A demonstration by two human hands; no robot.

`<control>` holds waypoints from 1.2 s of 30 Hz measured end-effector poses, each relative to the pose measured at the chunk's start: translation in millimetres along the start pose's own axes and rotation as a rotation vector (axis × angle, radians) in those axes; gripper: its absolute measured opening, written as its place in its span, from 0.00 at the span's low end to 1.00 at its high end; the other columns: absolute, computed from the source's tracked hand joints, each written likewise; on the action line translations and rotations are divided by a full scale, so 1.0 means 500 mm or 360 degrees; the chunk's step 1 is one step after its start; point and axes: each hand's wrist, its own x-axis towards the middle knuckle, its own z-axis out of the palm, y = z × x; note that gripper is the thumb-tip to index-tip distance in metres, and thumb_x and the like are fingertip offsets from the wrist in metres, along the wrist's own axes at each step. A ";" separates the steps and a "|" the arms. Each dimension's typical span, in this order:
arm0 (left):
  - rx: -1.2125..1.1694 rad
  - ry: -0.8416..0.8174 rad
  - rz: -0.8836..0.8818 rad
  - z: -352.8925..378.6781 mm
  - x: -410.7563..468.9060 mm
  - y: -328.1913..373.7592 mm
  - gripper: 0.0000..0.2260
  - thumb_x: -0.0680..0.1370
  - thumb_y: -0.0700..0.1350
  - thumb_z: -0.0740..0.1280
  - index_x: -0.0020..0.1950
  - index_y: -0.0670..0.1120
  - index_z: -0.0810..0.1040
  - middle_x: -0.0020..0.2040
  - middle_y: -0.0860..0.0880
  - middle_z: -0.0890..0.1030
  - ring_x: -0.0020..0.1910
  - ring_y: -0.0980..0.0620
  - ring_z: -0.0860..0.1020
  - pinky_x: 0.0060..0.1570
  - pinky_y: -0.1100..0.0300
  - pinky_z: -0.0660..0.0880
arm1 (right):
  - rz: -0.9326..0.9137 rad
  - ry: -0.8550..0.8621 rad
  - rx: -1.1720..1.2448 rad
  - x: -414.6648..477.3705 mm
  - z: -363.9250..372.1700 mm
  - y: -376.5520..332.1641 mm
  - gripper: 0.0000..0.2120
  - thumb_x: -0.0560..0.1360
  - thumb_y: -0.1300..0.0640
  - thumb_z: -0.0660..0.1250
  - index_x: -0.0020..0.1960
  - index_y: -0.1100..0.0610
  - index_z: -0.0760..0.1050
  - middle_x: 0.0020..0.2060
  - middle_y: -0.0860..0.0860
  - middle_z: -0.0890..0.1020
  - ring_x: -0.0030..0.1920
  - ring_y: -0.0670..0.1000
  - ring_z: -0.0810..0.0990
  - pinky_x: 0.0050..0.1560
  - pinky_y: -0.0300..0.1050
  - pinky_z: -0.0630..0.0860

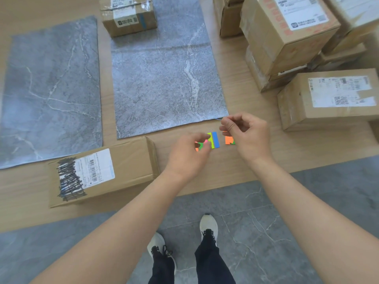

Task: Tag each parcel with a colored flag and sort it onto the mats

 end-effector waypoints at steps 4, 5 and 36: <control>-0.1371 -0.0018 -0.0685 -0.039 -0.008 0.048 0.08 0.78 0.40 0.72 0.53 0.36 0.83 0.46 0.41 0.83 0.41 0.49 0.83 0.47 0.57 0.83 | -0.0029 -0.0073 0.0201 -0.052 0.019 -0.016 0.01 0.76 0.62 0.75 0.46 0.57 0.84 0.38 0.54 0.87 0.43 0.55 0.88 0.50 0.55 0.85; -0.1460 -0.0017 -0.0713 -0.046 -0.012 0.051 0.07 0.78 0.39 0.72 0.52 0.36 0.83 0.44 0.41 0.83 0.40 0.49 0.83 0.45 0.58 0.83 | -0.0052 -0.0098 0.0220 -0.063 0.025 -0.020 0.01 0.76 0.61 0.75 0.46 0.57 0.84 0.39 0.53 0.87 0.43 0.56 0.88 0.51 0.57 0.84; -0.0207 0.0323 0.0071 -0.241 -0.281 -0.249 0.12 0.75 0.41 0.72 0.54 0.55 0.81 0.36 0.54 0.84 0.37 0.56 0.83 0.47 0.52 0.81 | -0.0802 -0.0543 -0.0656 -0.261 0.249 -0.047 0.10 0.78 0.65 0.71 0.56 0.56 0.85 0.49 0.49 0.84 0.44 0.45 0.81 0.43 0.40 0.79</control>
